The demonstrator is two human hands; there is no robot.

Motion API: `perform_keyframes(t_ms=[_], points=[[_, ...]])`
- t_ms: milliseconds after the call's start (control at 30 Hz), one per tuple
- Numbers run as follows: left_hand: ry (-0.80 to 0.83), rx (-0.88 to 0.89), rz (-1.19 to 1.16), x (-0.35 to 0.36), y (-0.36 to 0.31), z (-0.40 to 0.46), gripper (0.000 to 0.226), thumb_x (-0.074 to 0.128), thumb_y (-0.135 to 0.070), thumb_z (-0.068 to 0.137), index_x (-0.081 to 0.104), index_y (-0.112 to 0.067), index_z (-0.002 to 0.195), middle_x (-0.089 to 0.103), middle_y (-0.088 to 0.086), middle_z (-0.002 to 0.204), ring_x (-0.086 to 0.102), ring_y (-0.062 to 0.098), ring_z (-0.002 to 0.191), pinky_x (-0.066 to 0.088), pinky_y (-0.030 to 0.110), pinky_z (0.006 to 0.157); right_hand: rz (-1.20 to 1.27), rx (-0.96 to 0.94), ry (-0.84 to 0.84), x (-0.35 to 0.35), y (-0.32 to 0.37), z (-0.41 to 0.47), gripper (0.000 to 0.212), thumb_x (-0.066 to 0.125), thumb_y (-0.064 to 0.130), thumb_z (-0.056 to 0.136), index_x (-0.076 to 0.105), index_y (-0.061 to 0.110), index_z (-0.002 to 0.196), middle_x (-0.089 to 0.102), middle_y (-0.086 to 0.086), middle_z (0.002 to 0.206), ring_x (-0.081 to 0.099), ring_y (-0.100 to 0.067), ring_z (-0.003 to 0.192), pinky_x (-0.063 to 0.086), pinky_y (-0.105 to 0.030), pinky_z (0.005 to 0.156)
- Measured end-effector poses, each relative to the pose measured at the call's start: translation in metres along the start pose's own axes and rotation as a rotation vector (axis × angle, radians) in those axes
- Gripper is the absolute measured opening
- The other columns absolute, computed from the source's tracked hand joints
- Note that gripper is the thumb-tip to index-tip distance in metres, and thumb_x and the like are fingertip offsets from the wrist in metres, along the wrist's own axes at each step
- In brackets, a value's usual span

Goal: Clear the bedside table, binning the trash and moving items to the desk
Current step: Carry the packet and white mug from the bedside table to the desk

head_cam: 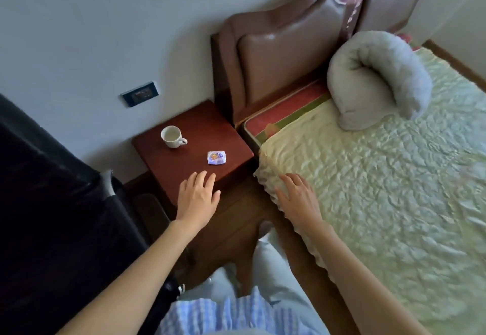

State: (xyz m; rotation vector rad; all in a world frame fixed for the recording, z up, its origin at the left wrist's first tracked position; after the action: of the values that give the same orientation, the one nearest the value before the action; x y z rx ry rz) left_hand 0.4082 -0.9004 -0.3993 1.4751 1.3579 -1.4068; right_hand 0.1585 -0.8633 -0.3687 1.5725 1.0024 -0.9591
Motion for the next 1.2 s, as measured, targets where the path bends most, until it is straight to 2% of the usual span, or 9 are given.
perform_keyframes(t_ms=[200, 333, 467, 533, 633, 767, 900, 1067, 1200], points=[[-0.012, -0.2, -0.022, 0.005, 0.0, 0.059, 0.051, 0.046, -0.039, 0.095, 0.041, -0.016, 0.14, 0.045, 0.011, 0.143, 0.04, 0.028, 0.134, 0.036, 0.043, 0.108, -0.017, -0.2, 0.088, -0.001, -0.005, 0.124, 0.043, 0.046, 0.035, 0.095, 0.05, 0.015, 0.132, 0.05, -0.004, 0.137, 0.039, -0.023, 0.131, 0.033, -0.04, 0.109], [-0.012, -0.318, -0.047, 0.009, 0.003, 0.1, 0.049, 0.046, -0.036, 0.095, 0.042, -0.014, 0.139, 0.045, 0.011, 0.143, 0.04, 0.028, 0.133, 0.036, 0.042, 0.108, 0.015, -0.328, 0.107, 0.0, -0.003, 0.197, 0.037, 0.052, 0.029, 0.092, 0.057, 0.011, 0.124, 0.055, -0.01, 0.13, 0.045, -0.029, 0.126, 0.039, -0.044, 0.103], [0.005, -0.391, -0.076, 0.027, 0.012, 0.137, 0.049, 0.053, -0.033, 0.092, 0.047, -0.012, 0.136, 0.051, 0.014, 0.137, 0.046, 0.031, 0.128, 0.041, 0.044, 0.103, 0.008, -0.396, 0.142, 0.017, -0.004, 0.254, 0.047, 0.041, 0.037, 0.088, 0.061, 0.007, 0.118, 0.06, -0.015, 0.123, 0.051, -0.034, 0.12, 0.041, -0.048, 0.101], [0.045, -0.383, -0.06, 0.044, 0.018, 0.157, 0.051, 0.053, -0.033, 0.091, 0.045, -0.012, 0.137, 0.05, 0.014, 0.138, 0.046, 0.031, 0.128, 0.041, 0.044, 0.103, -0.008, -0.436, 0.17, 0.034, -0.005, 0.276, 0.051, 0.038, 0.039, 0.087, 0.062, 0.005, 0.117, 0.061, -0.016, 0.121, 0.052, -0.036, 0.118, 0.043, -0.049, 0.099], [0.116, -0.356, -0.038, 0.07, 0.027, 0.189, 0.054, 0.054, -0.035, 0.091, 0.043, -0.013, 0.138, 0.048, 0.014, 0.14, 0.044, 0.031, 0.129, 0.04, 0.044, 0.103, -0.003, -0.462, 0.221, 0.063, -0.002, 0.305, 0.043, 0.047, 0.033, 0.088, 0.063, 0.005, 0.116, 0.061, -0.017, 0.122, 0.052, -0.038, 0.119, 0.044, -0.049, 0.098], [0.14, -0.349, -0.049, 0.113, 0.042, 0.229, 0.056, 0.067, -0.031, 0.082, 0.051, -0.011, 0.132, 0.056, 0.014, 0.13, 0.053, 0.032, 0.118, 0.048, 0.045, 0.094, -0.014, -0.512, 0.238, 0.106, -0.004, 0.336, 0.042, 0.047, 0.032, 0.088, 0.062, 0.006, 0.117, 0.061, -0.015, 0.122, 0.052, -0.036, 0.12, 0.044, -0.049, 0.098], [0.145, -0.376, -0.149, 0.17, 0.056, 0.256, 0.059, 0.066, -0.03, 0.081, 0.048, -0.011, 0.134, 0.051, 0.014, 0.135, 0.049, 0.033, 0.123, 0.044, 0.044, 0.095, 0.026, -0.482, 0.239, 0.154, -0.013, 0.353, 0.046, 0.041, 0.035, 0.088, 0.063, 0.005, 0.115, 0.062, -0.016, 0.119, 0.054, -0.036, 0.116, 0.047, -0.048, 0.096], [0.19, -0.401, -0.232, 0.229, 0.071, 0.274, 0.067, 0.06, -0.037, 0.086, 0.033, -0.015, 0.144, 0.035, 0.008, 0.149, 0.032, 0.027, 0.137, 0.035, 0.04, 0.105, 0.055, -0.492, 0.275, 0.201, -0.031, 0.36, 0.045, 0.041, 0.035, 0.09, 0.061, 0.006, 0.118, 0.06, -0.012, 0.122, 0.053, -0.033, 0.117, 0.045, -0.046, 0.097], [0.117, -0.345, -0.314, 0.252, 0.069, 0.276, 0.059, 0.068, -0.027, 0.08, 0.049, -0.014, 0.135, 0.049, 0.008, 0.139, 0.044, 0.028, 0.129, 0.038, 0.04, 0.101, 0.083, -0.47, 0.261, 0.221, -0.044, 0.362, 0.045, 0.041, 0.035, 0.091, 0.06, 0.006, 0.12, 0.059, -0.011, 0.125, 0.051, -0.031, 0.121, 0.044, -0.046, 0.1]])
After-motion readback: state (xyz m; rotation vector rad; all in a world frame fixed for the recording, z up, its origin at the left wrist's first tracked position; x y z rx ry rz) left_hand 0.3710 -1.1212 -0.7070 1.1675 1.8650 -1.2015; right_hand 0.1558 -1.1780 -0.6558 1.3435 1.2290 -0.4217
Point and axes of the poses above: each hand's wrist, its own z-axis towards the middle knuckle, its own x-axis out of the palm, y = z × x, the point moved 1 cm from there along z, towards the middle knuckle
